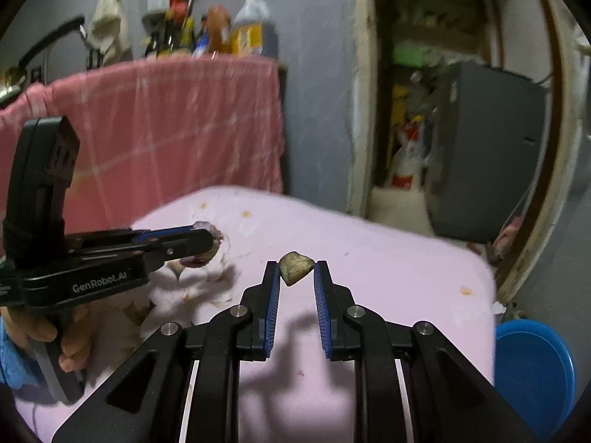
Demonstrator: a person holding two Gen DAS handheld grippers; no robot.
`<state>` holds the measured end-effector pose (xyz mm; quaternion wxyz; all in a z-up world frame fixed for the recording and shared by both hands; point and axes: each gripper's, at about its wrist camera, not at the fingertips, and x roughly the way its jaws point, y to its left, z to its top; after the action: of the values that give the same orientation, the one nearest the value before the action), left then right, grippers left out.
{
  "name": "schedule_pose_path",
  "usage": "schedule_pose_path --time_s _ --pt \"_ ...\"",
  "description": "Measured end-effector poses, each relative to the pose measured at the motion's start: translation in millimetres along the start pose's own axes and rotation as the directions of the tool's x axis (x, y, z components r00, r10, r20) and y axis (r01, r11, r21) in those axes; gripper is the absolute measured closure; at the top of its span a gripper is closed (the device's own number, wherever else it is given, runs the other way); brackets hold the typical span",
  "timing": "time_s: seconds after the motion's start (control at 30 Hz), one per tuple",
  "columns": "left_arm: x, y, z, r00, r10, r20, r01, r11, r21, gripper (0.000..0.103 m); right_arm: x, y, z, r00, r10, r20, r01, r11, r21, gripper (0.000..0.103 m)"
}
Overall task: Collect trash
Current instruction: 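Carry both shells over the blue bucket and open both tools to drop them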
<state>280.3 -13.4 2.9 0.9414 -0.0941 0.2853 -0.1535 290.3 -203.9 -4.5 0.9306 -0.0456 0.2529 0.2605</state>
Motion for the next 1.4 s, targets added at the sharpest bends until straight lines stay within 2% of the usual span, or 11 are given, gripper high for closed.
schedule_pose_path --time_s 0.13,0.23,0.33,0.53,0.93,1.2,1.4 --pt "-11.9 -23.3 9.9 0.997 -0.03 0.069 0.029 0.999 0.022 0.09 -25.5 -8.7 2.0 0.994 -0.054 0.092 0.053 0.999 0.014 0.086" --pt "-19.2 -43.3 16.3 0.991 -0.058 0.118 0.052 0.997 0.056 0.09 -51.2 -15.5 8.3 0.981 -0.095 0.169 0.092 0.995 0.027 0.086" --pt "-24.3 -65.4 22.8 0.983 -0.093 0.155 0.08 0.992 0.093 0.09 -81.6 -26.0 15.6 0.957 -0.149 0.25 0.138 0.989 0.06 0.086" --pt "-29.2 -115.5 24.4 0.967 -0.178 0.182 0.146 0.974 0.175 0.09 -119.7 -46.9 15.2 0.909 -0.261 0.325 0.231 0.964 0.129 0.086" --pt "-1.3 -181.1 22.4 0.944 -0.289 0.16 0.243 0.935 0.256 0.09 -157.8 -100.1 -7.9 0.851 -0.411 0.327 0.356 0.909 0.214 0.086" --pt "24.2 -212.3 16.4 0.936 -0.331 0.118 0.291 0.919 0.265 0.09 -170.6 -134.0 -31.8 0.828 -0.48 0.291 0.409 0.871 0.273 0.086" --pt "47.9 -228.5 9.9 0.938 -0.34 0.07 0.312 0.914 0.258 0.09 -177.5 -161.3 -51.9 0.822 -0.513 0.248 0.425 0.842 0.333 0.086"
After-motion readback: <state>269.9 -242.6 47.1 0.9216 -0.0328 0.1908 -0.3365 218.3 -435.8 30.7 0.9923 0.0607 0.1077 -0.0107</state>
